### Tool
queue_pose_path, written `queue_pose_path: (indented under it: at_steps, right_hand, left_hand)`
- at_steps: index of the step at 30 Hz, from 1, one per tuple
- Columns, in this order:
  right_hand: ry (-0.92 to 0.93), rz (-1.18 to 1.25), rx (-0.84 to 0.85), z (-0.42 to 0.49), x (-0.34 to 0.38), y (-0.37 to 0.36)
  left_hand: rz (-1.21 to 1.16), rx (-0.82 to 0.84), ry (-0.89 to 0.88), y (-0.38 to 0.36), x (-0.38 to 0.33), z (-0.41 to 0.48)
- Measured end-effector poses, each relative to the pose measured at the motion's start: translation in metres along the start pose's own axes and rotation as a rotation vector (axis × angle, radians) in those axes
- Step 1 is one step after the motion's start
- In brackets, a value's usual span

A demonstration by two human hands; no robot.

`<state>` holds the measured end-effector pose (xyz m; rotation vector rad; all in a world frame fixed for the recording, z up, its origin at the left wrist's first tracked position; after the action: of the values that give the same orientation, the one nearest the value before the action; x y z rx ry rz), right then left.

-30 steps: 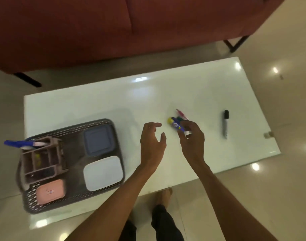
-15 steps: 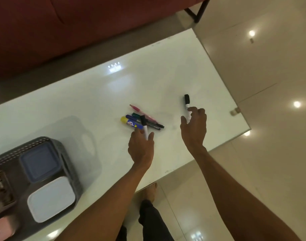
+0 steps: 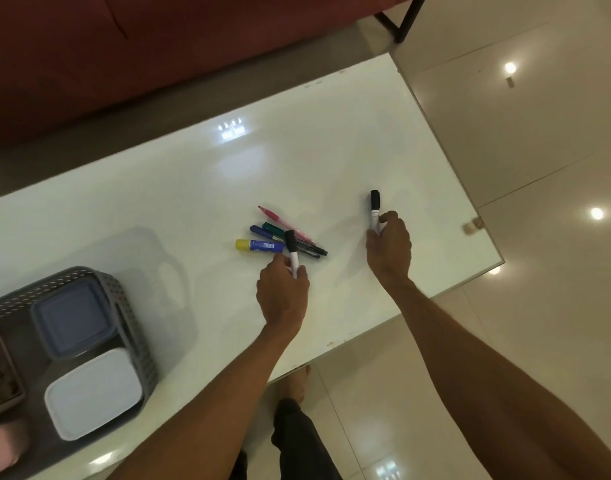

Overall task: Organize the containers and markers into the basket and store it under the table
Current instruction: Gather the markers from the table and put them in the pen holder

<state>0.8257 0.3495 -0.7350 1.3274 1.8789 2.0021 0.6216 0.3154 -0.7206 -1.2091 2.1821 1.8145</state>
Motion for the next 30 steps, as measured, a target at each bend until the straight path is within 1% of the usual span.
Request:
queue_pose_path:
  at_steps: [5, 9, 13, 15, 20, 24, 27, 30]
  right_hand:
    - [0.008, 0.177, 0.001, -0.022, 0.02, 0.008]
    - [0.042, 0.381, 0.042, -0.064, 0.066, 0.019]
    - [0.103, 0.574, 0.156, -0.127, 0.123, 0.022]
    - [0.128, 0.645, 0.226, -0.162, 0.151, 0.02]
    - [0.206, 0.73, 0.435, -0.259, 0.21, -0.004]
    - [0.303, 0.692, 0.632, -0.348, 0.245, -0.044]
    - [0.363, 0.631, 0.719, -0.399, 0.262, -0.067]
    - [0.419, 0.593, 0.736, -0.436, 0.28, -0.083]
  left_hand:
    - [-0.057, 0.006, -0.02, 0.022, -0.002, -0.004]
    - [-0.133, -0.013, -0.042, 0.061, 0.008, -0.005]
    - [-0.29, -0.023, -0.045, 0.118, 0.037, -0.004]
    - [-0.374, -0.065, -0.034, 0.152, 0.057, -0.005]
    - [-0.501, -0.219, 0.049, 0.235, 0.138, -0.014]
    - [-0.579, -0.356, 0.154, 0.297, 0.225, -0.028]
    - [-0.616, -0.461, 0.201, 0.334, 0.28, -0.039]
    - [-0.625, -0.558, 0.248, 0.359, 0.327, -0.041]
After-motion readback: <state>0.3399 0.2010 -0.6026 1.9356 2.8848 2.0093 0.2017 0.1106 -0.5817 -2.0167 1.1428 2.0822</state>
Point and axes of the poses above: each hand's wrist, its own z-axis towards the middle knuckle, its own y-axis out of the back of the hand, x = y × z, the point moved 3 cm from there along z, towards the middle knuckle, and after that the axes turned 11 degrees about -x, right-handed, at the moved point
